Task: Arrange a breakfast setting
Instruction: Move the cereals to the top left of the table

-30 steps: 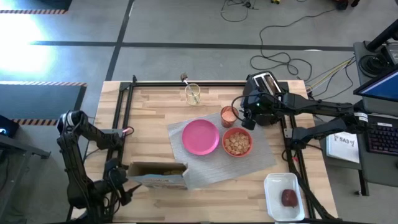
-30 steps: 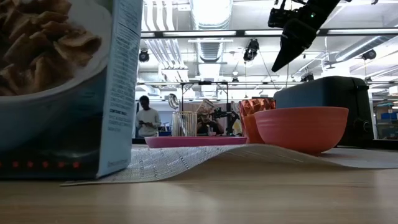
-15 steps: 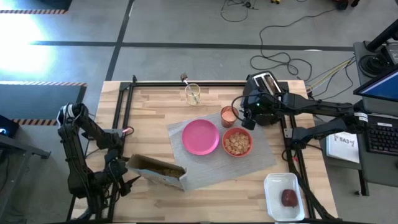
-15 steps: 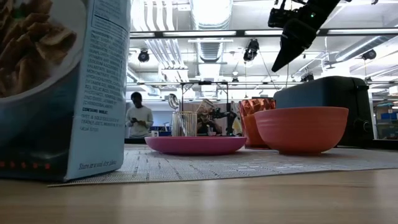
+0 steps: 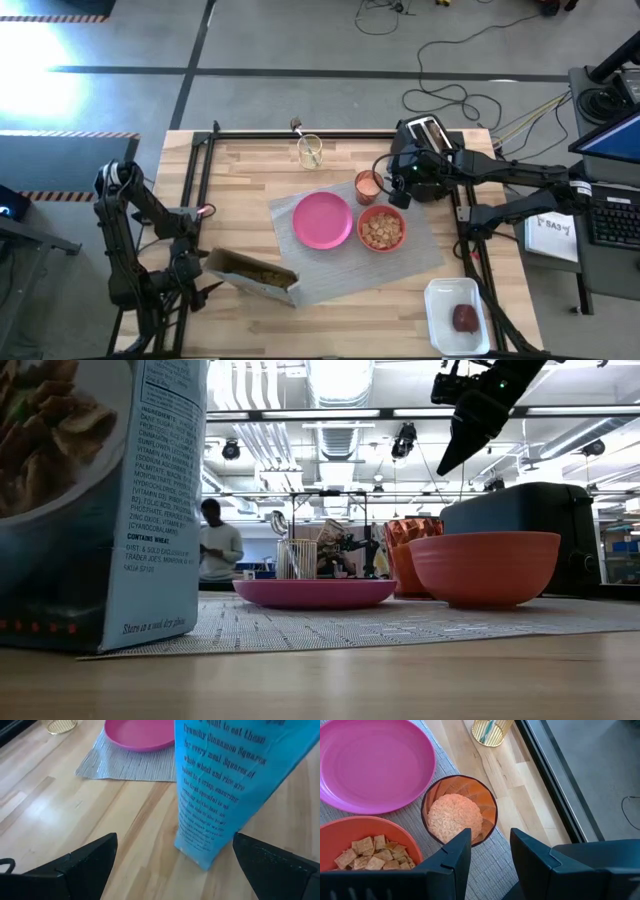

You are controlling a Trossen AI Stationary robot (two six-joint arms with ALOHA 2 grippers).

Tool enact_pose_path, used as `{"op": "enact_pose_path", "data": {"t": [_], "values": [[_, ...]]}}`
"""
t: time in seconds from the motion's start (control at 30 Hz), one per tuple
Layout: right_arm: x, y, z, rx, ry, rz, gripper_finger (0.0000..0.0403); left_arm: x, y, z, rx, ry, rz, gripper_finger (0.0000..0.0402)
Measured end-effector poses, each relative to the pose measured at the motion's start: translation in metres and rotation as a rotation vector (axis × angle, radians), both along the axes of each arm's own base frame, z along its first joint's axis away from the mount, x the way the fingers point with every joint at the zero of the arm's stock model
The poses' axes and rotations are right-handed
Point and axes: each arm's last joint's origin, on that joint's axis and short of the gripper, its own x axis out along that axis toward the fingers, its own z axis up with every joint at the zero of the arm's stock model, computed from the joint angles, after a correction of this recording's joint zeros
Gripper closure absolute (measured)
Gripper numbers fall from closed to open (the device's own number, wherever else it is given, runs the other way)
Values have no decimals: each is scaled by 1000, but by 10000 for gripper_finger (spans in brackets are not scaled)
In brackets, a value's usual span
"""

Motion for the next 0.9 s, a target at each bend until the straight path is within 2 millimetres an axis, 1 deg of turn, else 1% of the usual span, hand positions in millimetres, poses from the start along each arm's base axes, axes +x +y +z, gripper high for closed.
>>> {"op": "enact_pose_path", "data": {"t": [0.23,0.43,0.73,0.9], "values": [[0,0,0,1,-1,-1,275,0,3,-6,12,-53,-19,22],[0,0,0,0,-1,0,275,1,2,-6,6,-78,-26,22],[0,0,0,1,-1,-1,275,3,-5,-3,-44,-131,-61,22],[0,0,0,1,-1,-1,275,4,-6,-4,-24,-167,-92,22]]}}
